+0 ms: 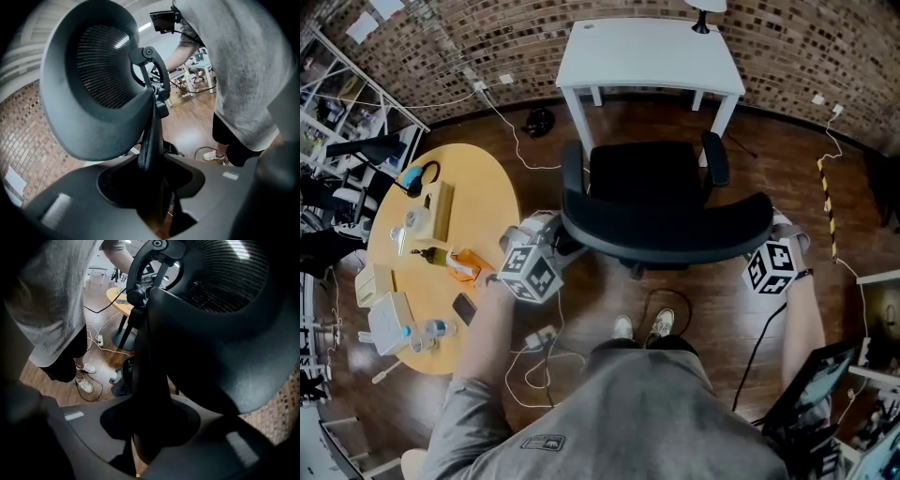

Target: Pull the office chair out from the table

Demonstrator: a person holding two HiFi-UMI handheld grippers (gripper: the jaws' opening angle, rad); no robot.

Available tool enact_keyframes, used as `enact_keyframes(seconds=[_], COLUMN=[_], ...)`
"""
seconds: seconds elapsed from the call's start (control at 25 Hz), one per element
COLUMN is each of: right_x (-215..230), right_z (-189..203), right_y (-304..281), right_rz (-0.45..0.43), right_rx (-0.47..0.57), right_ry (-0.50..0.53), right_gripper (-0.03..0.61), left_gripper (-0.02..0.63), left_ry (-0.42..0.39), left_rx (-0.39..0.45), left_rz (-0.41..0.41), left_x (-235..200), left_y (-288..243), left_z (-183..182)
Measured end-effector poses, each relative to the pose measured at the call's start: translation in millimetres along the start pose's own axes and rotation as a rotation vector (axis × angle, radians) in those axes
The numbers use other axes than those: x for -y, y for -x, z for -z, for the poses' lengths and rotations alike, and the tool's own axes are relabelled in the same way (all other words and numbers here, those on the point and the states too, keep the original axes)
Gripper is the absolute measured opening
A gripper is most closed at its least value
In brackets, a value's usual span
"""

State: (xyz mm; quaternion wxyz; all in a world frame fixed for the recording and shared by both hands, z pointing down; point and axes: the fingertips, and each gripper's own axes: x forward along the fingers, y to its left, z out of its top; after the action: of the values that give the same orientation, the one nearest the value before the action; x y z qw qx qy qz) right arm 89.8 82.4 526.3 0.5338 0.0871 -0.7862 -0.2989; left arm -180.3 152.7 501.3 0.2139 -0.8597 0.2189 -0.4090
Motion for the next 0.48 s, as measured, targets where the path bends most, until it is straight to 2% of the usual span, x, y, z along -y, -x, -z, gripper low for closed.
enact_keyframes(seconds=[0.36, 0.48], right_x=[-40, -41], right_z=[-6, -16], right_y=[15, 25], right_rz=[-0.015, -0.004], right_rx=[-0.019, -0.015], right_ry=[-0.030, -0.022], right_gripper=[0.112, 0.110], left_gripper=[0.155, 0.156], left_ry=[-0.024, -0.025], left_rx=[0.027, 0.025], left_rz=[0.036, 0.033], left_x=[30, 36], left_y=[18, 23], left_z=[-7, -10])
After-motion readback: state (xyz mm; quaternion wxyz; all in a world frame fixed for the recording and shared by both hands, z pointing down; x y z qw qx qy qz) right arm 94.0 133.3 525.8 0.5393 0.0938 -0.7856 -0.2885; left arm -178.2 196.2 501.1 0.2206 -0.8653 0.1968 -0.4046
